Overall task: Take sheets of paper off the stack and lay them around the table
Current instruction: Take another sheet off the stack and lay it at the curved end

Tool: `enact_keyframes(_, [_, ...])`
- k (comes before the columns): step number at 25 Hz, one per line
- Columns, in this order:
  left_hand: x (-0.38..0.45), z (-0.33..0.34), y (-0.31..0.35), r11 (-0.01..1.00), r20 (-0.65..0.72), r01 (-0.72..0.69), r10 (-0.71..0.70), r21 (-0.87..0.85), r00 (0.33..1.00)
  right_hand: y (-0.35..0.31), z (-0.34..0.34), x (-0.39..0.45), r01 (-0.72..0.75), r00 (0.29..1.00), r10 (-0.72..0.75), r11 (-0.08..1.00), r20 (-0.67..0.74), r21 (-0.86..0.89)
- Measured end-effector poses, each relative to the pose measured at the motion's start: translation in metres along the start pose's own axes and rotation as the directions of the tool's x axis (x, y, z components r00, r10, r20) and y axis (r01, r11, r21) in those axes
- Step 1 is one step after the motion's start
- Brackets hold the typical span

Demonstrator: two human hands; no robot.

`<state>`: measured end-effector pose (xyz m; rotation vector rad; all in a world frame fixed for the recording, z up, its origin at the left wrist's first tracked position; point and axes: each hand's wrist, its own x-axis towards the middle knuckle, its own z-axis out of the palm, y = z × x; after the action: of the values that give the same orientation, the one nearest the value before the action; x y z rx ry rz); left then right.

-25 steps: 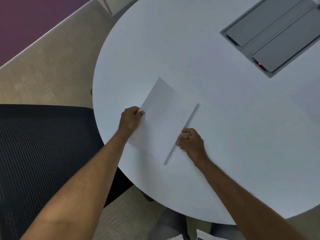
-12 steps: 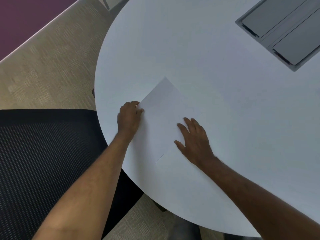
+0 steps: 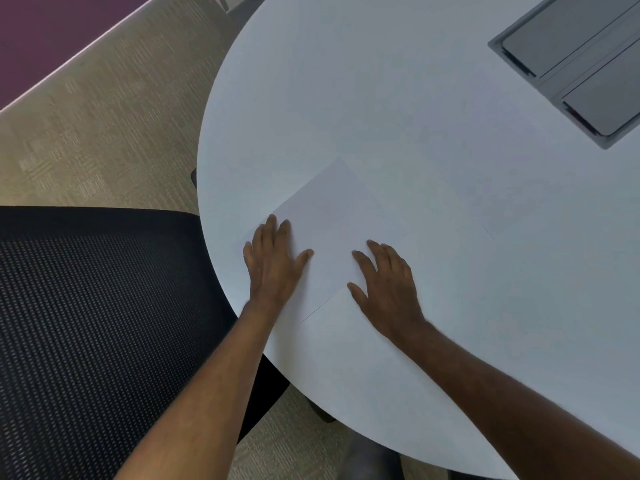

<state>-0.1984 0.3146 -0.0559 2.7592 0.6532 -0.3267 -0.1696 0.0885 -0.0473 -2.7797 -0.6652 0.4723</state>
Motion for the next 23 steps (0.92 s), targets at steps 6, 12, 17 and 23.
enact_keyframes(6, [0.004,-0.002,-0.006,0.999,0.041,-0.002,0.004,-0.041,0.999,-0.002,0.000,-0.003,0.021,1.000,-0.021,1.000,0.003,-0.014])
enact_keyframes(12, [0.006,-0.003,-0.005,0.998,0.057,0.025,-0.022,-0.064,0.998,0.003,-0.001,-0.004,0.056,0.998,-0.056,0.998,0.008,-0.013])
enact_keyframes(17, [0.003,-0.008,0.003,0.998,0.011,0.006,-0.005,-0.066,1.000,0.009,-0.010,-0.003,0.066,0.997,-0.070,0.995,0.046,0.078])
enact_keyframes(23, [-0.003,-0.012,0.073,0.985,-0.042,-0.055,0.048,-0.162,0.998,0.064,-0.053,-0.002,0.020,0.999,-0.012,0.978,-0.040,0.206])
